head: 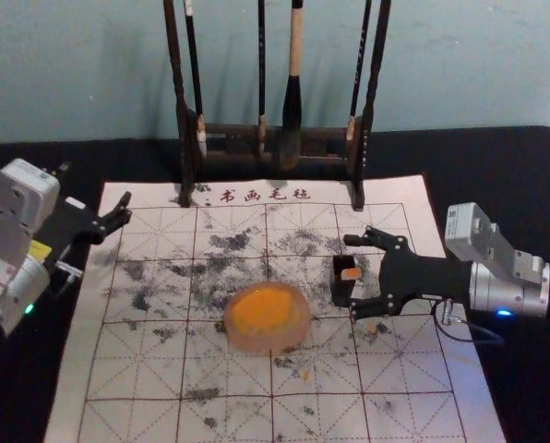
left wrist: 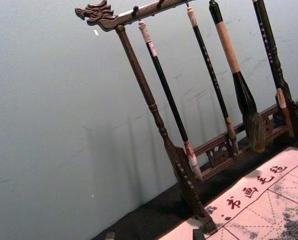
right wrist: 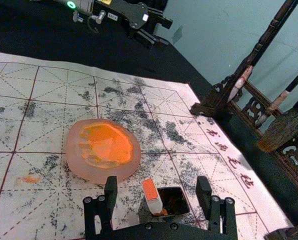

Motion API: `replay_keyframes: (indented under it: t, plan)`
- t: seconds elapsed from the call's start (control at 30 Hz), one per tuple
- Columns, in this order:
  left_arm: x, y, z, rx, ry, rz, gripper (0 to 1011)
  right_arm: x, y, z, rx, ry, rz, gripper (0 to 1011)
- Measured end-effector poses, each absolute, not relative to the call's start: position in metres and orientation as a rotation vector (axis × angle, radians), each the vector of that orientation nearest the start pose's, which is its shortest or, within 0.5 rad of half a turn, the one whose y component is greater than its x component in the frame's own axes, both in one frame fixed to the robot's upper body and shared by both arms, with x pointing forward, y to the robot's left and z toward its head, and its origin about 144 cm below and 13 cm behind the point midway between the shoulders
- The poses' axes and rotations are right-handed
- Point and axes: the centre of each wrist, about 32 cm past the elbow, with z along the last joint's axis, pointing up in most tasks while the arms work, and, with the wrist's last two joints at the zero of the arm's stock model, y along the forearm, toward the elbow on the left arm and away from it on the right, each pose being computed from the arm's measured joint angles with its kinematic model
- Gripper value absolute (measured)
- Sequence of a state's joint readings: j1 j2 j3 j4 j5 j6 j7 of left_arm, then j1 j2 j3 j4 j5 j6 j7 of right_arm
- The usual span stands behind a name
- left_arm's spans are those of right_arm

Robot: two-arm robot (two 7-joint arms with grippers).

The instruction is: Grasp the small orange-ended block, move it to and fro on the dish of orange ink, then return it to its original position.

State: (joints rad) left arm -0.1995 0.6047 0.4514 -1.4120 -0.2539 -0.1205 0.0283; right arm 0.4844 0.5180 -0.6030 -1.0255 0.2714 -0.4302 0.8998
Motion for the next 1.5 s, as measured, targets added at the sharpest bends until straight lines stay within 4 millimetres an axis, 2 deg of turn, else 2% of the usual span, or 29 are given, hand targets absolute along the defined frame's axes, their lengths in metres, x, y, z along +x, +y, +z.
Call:
replay_keyframes:
  t: [0.33,0.67,0.83,0.9,0.97,1.07,1.1,1.2,1.23,1.5]
  plan:
    - [0.4886,0.3097,1.1398,0.304,-0.285,1.248,1001,0.5565,-0.3185,1.1268,-0.319,-0.298,-0.337,977]
    - [0.4886,0.3097,1.1398,0.304,-0.285,1.248,1001,0.5565,-0.3188,1.1269,-0.318,-0.298,-0.338,733]
    - [0.4886,0.3097,1.1398,0.304,-0.285,1.248,1001,0.5564,-0.3187,1.1269,-0.318,-0.298,-0.339,533]
    - [0.4886,0.3097,1.1398,0.304,-0.285,1.248,1001,0.5564,-0.3186,1.127,-0.318,-0.298,-0.339,504]
    - [0.4886,0.3097,1.1398,0.304,-0.285,1.248,1001,0.5565,-0.3186,1.127,-0.318,-0.298,-0.338,400]
    - [0.4886,0.3097,1.1398,0.304,-0.285,1.248,1001,0.5564,-0.3186,1.127,-0.318,-0.298,-0.338,343]
    - [0.4886,0.3097,1.1398,0.304,-0.285,1.248,1002,0.5565,-0.3186,1.127,-0.318,-0.298,-0.339,279]
    - [0.4886,0.3097,1.1398,0.305,-0.285,1.248,1002,0.5565,-0.3186,1.127,-0.318,-0.298,-0.339,204]
    - [0.4886,0.3097,1.1398,0.304,-0.285,1.248,1001,0.5565,-0.3186,1.127,-0.318,-0.298,-0.339,152]
    - [0.4886,0.3096,1.1398,0.304,-0.285,1.248,1001,0.5565,-0.3186,1.127,-0.318,-0.298,-0.339,134]
